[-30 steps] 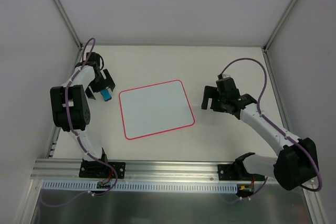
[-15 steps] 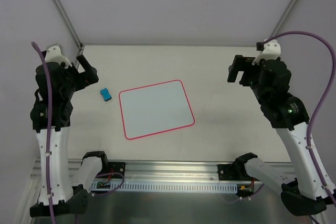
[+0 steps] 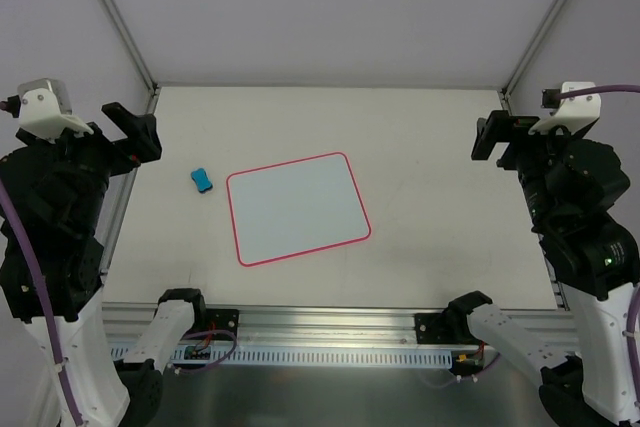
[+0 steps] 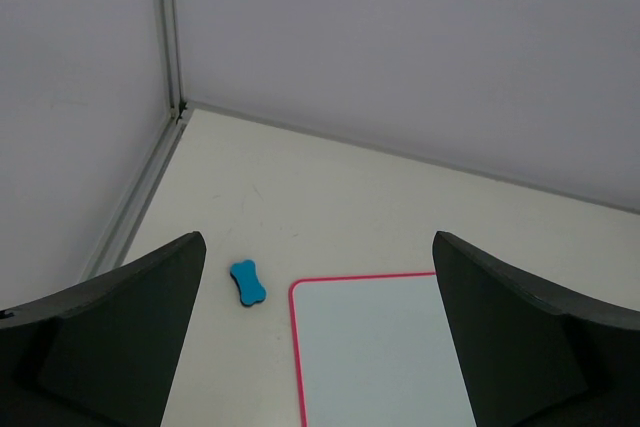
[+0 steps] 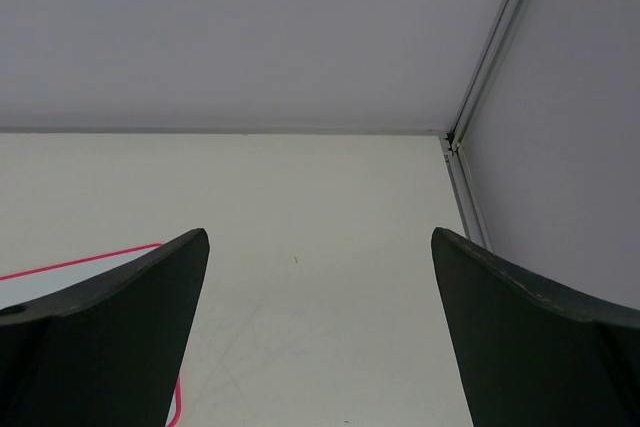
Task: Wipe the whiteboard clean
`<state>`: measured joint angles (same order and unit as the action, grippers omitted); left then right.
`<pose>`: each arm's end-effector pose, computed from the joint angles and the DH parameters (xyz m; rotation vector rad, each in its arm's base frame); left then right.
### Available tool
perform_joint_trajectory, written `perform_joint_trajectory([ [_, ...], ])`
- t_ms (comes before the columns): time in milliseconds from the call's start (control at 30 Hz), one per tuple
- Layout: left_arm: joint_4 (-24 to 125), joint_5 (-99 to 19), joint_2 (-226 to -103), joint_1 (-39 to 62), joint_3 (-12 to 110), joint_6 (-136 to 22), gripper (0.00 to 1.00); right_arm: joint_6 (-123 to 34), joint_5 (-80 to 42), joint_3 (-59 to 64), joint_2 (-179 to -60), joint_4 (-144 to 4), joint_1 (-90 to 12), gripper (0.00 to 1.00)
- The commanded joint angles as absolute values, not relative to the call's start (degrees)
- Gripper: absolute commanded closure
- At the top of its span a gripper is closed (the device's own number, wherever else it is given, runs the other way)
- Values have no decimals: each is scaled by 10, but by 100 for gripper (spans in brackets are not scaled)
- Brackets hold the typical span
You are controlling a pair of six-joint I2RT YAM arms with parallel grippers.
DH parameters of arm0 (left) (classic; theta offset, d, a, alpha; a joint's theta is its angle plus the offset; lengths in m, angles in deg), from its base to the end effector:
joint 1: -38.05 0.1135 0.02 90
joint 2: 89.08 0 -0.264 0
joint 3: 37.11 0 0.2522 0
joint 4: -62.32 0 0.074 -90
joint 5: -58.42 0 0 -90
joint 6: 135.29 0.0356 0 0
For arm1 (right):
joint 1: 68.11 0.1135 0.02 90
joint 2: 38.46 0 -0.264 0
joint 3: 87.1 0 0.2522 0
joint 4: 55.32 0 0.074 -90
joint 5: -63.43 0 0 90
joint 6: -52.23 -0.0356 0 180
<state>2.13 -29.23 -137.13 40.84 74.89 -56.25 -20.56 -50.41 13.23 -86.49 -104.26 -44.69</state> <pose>0.0635 0.0046 0.5436 -0.2129 1.4907 -0.0837 0.1012 0.0282 0.5156 -0.2038 1.5077 -0.2277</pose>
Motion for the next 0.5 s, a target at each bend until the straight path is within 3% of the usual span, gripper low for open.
perform_joint_trajectory([
  [0, 8, -254, -1386, 394, 777, -546, 1, -191, -522, 146, -857, -1041, -451, 1],
  [467, 7, -221, -1408, 366, 806, -537, 1, -201, -510, 137, -851, -1030, -451, 1],
])
